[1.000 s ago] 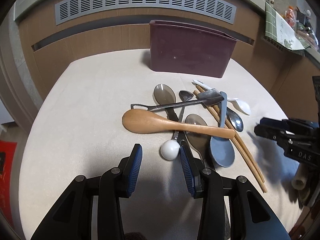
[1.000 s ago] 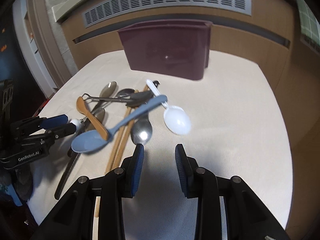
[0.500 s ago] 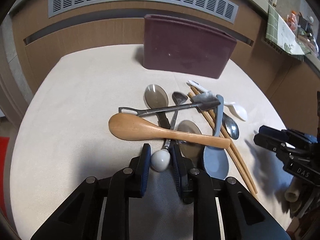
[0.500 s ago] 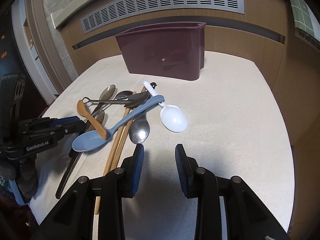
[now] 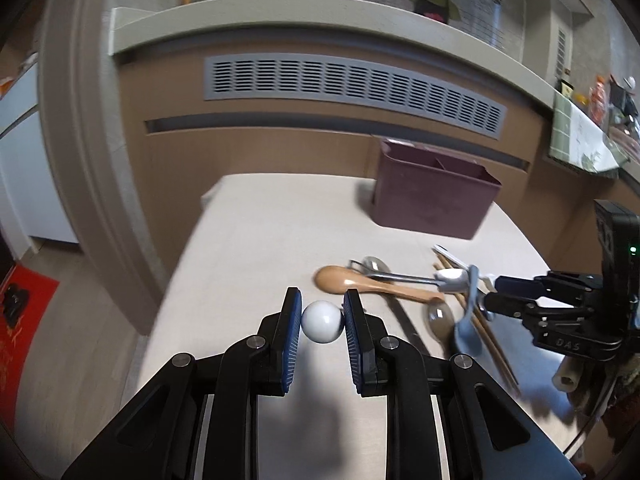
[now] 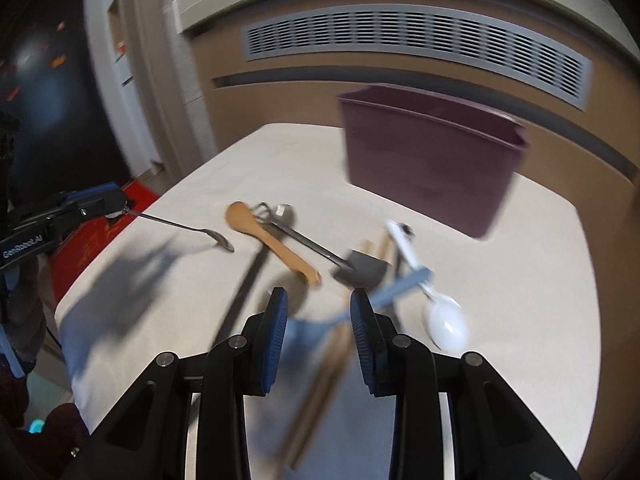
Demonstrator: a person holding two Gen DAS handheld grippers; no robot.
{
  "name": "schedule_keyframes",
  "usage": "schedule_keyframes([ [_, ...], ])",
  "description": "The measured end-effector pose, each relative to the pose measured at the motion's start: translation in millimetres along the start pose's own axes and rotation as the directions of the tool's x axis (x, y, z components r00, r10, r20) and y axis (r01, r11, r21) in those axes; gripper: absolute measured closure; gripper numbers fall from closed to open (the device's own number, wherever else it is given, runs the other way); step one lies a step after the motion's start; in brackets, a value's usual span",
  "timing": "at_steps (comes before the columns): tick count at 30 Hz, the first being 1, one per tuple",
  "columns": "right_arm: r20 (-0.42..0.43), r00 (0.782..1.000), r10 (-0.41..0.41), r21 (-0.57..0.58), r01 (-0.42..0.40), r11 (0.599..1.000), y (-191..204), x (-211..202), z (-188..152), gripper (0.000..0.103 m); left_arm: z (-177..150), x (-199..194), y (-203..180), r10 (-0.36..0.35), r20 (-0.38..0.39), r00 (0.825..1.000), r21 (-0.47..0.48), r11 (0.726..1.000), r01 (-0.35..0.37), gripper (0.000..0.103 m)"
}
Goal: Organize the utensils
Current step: 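Lift the white-ball spoon with the left tool while the right tool grasps the wooden spoon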
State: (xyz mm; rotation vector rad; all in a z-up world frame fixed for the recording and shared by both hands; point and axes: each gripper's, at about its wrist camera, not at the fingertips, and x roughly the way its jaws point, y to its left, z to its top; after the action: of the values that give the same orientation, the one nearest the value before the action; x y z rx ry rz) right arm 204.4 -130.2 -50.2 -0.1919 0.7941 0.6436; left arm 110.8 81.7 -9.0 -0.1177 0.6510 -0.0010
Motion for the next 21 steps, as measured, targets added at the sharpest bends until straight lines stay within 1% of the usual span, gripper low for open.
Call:
schedule_keyframes([
  [3, -0.023, 0.999, 0.023, -0.022, -0.024, 0.999, 8.8, 18.4, 16.4, 0.073, -1.0, -3.3, 9.2, 0.019, 0.015, 1.000, -0.010, 1.000, -0.019, 0.081],
  [7, -0.071, 0.995, 0.066, 0.042, -0.063, 0.997, 10.5, 45.5, 32.1, 0.073, -3.6, -5.0, 19.7, 0.012, 0.015, 1.000, -0.033, 0.999, -0.011, 0.081],
  [9, -0.087, 0.994, 0.071, 0.036, -0.068, 0.997, 16.4, 53.2, 32.3, 0.073, -4.0, -5.7, 22.8, 0.007, 0.013, 1.000, -0.042, 0.999, -0.007, 0.081],
  [13, -0.087, 0.996, 0.030, -0.118, -0.040, 0.992, 41.4, 61.5, 36.6, 0.073, -2.8, -3.7, 25.2, 0.000, 0.012, 1.000, -0.042, 0.999, 0.000, 0.081],
  [17, -0.109, 0.991, 0.079, -0.229, -0.102, 0.968, 57.9, 77.9, 52.6, 0.073, -2.1, -4.7, 26.7, 0.007, 0.014, 1.000, -0.048, 0.999, -0.007, 0.081],
  [19, -0.125, 0.988, 0.088, -0.285, -0.121, 0.951, 65.2, 89.1, 58.6, 0.073, -4.1, -6.9, 30.1, 0.017, 0.011, 1.000, -0.050, 0.999, -0.016, 0.081],
  [21, -0.147, 0.984, 0.097, -0.354, -0.144, 0.924, 74.4, 101.0, 61.6, 0.073, -6.6, -8.7, 35.4, 0.024, 0.004, 1.000, -0.057, 0.998, -0.023, 0.081],
])
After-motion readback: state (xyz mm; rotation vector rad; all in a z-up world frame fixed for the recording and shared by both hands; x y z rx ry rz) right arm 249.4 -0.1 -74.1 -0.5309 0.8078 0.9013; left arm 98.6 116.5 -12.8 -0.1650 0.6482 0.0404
